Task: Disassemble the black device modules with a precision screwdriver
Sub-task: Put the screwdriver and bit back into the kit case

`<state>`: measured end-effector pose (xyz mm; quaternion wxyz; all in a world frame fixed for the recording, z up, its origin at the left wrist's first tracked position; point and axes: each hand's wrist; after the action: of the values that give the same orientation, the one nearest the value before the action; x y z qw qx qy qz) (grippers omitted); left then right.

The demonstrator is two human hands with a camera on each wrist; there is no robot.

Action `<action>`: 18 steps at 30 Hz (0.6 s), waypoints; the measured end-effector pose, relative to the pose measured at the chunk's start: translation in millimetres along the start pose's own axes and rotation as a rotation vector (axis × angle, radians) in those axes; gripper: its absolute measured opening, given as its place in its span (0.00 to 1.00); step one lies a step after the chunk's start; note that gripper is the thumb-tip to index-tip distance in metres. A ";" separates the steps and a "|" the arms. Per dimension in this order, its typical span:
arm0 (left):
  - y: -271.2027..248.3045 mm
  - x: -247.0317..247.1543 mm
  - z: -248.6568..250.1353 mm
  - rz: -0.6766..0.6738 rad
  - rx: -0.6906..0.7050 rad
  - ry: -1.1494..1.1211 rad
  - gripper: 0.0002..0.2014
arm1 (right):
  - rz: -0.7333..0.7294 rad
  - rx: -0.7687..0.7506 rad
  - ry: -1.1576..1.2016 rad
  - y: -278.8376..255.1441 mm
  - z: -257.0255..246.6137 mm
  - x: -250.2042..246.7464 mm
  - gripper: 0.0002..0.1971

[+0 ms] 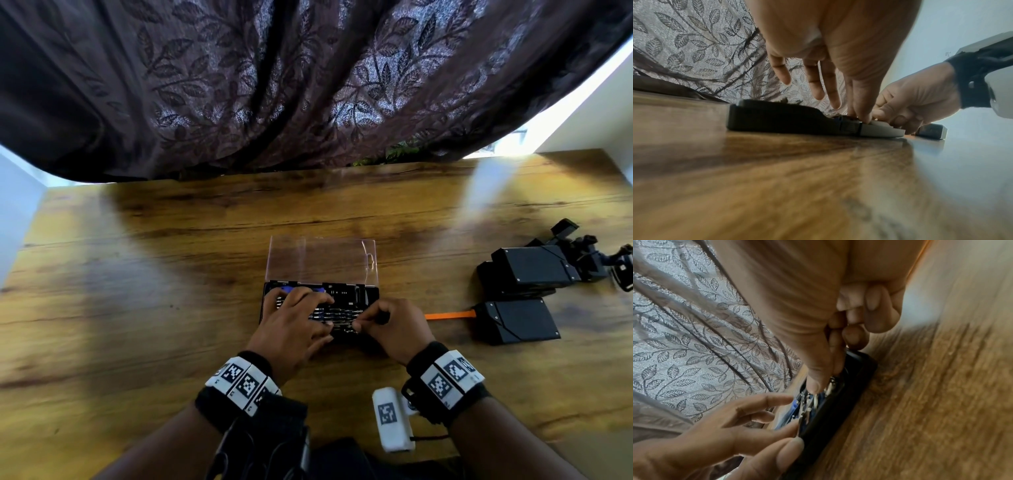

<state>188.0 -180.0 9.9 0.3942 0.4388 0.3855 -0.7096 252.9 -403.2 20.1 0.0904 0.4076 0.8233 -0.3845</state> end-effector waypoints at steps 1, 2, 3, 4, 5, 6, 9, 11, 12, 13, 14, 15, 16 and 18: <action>0.2 -0.7 0.3 -0.007 0.001 -0.003 0.10 | 0.001 -0.004 -0.011 0.6 -0.3 0.2 0.07; 0.4 -1.5 0.9 -0.014 0.002 -0.010 0.10 | 0.001 -0.007 -0.028 1.0 -0.8 0.5 0.07; 0.7 -2.0 1.3 -0.021 0.001 -0.014 0.11 | -0.004 -0.006 -0.045 1.8 -1.2 0.5 0.08; 1.2 -2.5 1.9 -0.026 -0.001 -0.013 0.12 | -0.013 -0.003 -0.056 2.8 -1.7 0.1 0.08; 1.5 -2.8 2.3 -0.027 -0.004 -0.009 0.12 | -0.022 -0.004 -0.062 3.6 -2.1 -0.7 0.08; 1.6 -2.9 2.5 -0.025 -0.005 -0.005 0.12 | -0.031 -0.009 -0.063 4.1 -2.4 -1.6 0.08; 1.3 -2.9 1.4 -0.015 -0.008 0.004 0.11 | -0.037 -0.049 -0.059 0.4 -2.3 -3.5 0.06; 1.1 -3.4 0.7 -0.013 -0.013 -0.009 0.11 | -0.026 -0.083 -0.051 -6.6 -0.9 -4.7 0.03; 1.0 -4.0 0.7 -0.012 -0.014 -0.017 0.11 | -0.003 -0.103 -0.049 -10.6 0.2 -5.4 0.02; 0.4 -4.1 0.7 -0.010 -0.014 -0.024 0.11 | 0.024 -0.121 -0.050 -14.9 1.6 -6.0 0.02; -0.1 -4.3 0.9 -0.009 -0.013 -0.030 0.11 | 0.044 -0.138 -0.063 -19.1 2.7 -6.2 0.03; -0.2 -4.0 1.1 -0.011 -0.014 -0.035 0.11 | 0.051 -0.157 -0.094 -23.3 3.3 -5.7 0.03; -0.6 -3.5 1.3 -0.016 -0.015 -0.037 0.11 | 0.044 -0.178 -0.141 -26.7 3.1 -4.1 0.04; -1.5 -3.0 1.5 -0.024 -0.018 -0.035 0.11 | 0.016 -0.212 -0.219 -29.9 1.6 0.9 0.06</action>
<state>187.1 -180.1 13.5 0.3961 0.4180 0.3902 -0.7184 230.0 -414.9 35.3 0.2251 0.3579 0.8413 -0.3367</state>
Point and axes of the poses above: each hand's wrist, its own y-axis towards the middle knuckle, its own x-axis out of the palm, z = x × y, and after that the axes turned 13 degrees about -z, right-handed
